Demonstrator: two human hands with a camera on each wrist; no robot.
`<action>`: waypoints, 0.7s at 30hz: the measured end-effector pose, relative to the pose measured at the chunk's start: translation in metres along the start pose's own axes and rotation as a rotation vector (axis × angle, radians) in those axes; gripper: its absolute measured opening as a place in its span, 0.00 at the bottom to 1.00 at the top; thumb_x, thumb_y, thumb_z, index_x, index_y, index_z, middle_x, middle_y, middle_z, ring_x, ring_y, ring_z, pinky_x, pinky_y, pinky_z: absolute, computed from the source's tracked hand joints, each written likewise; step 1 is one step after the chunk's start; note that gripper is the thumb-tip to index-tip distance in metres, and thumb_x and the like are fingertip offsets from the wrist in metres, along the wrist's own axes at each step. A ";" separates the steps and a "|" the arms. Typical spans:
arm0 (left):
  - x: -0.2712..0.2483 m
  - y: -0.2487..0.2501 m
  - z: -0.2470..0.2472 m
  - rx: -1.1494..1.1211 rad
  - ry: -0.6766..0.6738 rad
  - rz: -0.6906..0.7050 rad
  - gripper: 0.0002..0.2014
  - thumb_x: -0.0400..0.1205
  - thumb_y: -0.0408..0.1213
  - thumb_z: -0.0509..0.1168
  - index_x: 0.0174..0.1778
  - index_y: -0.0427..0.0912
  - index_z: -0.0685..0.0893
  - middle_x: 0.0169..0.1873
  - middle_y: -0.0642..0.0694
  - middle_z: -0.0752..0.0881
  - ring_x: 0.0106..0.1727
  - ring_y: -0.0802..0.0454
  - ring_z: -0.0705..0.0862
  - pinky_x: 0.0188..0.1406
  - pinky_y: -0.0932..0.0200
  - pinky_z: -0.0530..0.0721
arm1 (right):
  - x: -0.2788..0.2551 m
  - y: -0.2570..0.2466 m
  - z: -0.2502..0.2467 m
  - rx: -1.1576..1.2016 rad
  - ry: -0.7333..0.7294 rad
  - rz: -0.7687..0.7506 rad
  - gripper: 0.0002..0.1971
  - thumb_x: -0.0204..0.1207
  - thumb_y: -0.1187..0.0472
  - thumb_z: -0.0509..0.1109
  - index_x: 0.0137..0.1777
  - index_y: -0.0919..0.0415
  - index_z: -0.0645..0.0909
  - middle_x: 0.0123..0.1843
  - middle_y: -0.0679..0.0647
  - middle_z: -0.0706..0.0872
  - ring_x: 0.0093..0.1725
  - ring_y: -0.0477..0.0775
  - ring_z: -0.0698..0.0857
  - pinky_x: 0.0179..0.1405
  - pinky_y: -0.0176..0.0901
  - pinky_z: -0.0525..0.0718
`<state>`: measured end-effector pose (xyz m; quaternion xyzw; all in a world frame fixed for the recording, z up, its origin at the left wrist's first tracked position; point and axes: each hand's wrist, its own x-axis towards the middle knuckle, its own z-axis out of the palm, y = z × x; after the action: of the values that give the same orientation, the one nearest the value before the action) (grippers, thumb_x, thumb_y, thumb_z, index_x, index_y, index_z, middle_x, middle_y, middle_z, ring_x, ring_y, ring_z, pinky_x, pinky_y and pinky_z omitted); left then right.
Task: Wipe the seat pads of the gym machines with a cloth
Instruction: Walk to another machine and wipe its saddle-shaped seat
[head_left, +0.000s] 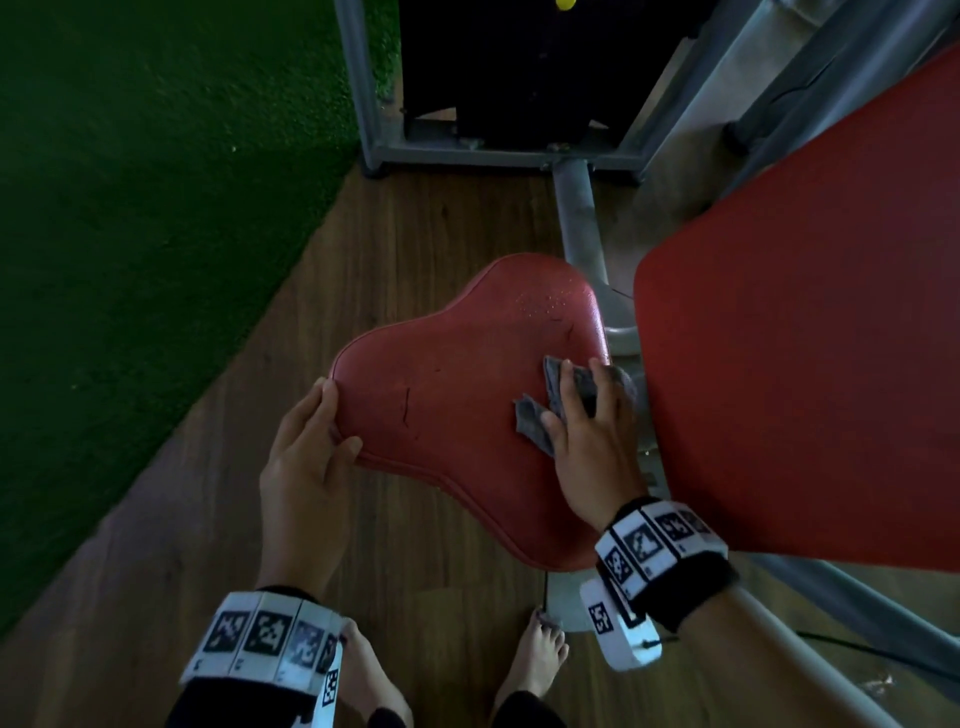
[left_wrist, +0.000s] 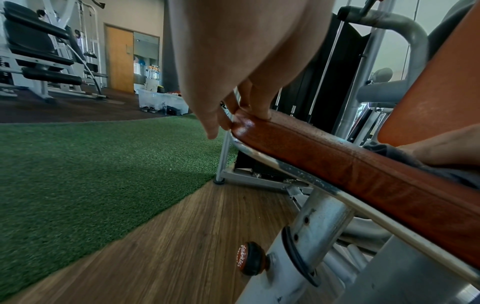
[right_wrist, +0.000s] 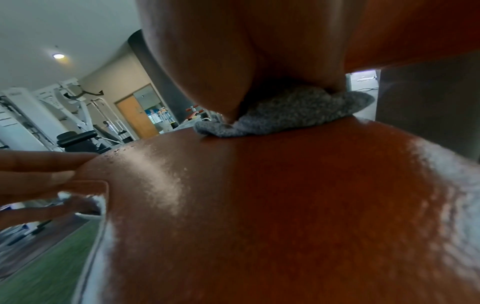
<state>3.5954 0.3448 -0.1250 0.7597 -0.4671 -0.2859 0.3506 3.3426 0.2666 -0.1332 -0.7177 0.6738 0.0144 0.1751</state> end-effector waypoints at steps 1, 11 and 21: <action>0.000 0.000 0.000 0.001 0.000 -0.001 0.29 0.81 0.26 0.67 0.79 0.44 0.70 0.76 0.55 0.70 0.76 0.61 0.69 0.69 0.76 0.68 | 0.002 0.000 0.000 0.020 -0.042 0.019 0.30 0.85 0.45 0.50 0.85 0.51 0.51 0.86 0.57 0.44 0.83 0.66 0.48 0.79 0.68 0.54; 0.000 0.000 0.000 -0.012 -0.010 -0.003 0.30 0.81 0.28 0.68 0.79 0.44 0.70 0.75 0.59 0.69 0.75 0.60 0.72 0.71 0.62 0.72 | 0.048 -0.001 -0.012 0.168 -0.096 0.098 0.29 0.87 0.47 0.49 0.85 0.50 0.47 0.86 0.56 0.39 0.85 0.63 0.42 0.81 0.65 0.53; 0.001 -0.005 0.000 0.013 -0.008 0.028 0.30 0.81 0.29 0.68 0.79 0.45 0.70 0.74 0.61 0.69 0.75 0.58 0.72 0.71 0.58 0.73 | 0.069 -0.004 -0.009 0.159 -0.105 0.093 0.31 0.86 0.45 0.48 0.85 0.49 0.42 0.86 0.56 0.37 0.84 0.64 0.39 0.81 0.69 0.50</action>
<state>3.5983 0.3460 -0.1289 0.7542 -0.4810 -0.2811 0.3476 3.3505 0.1983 -0.1412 -0.6677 0.6954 0.0069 0.2657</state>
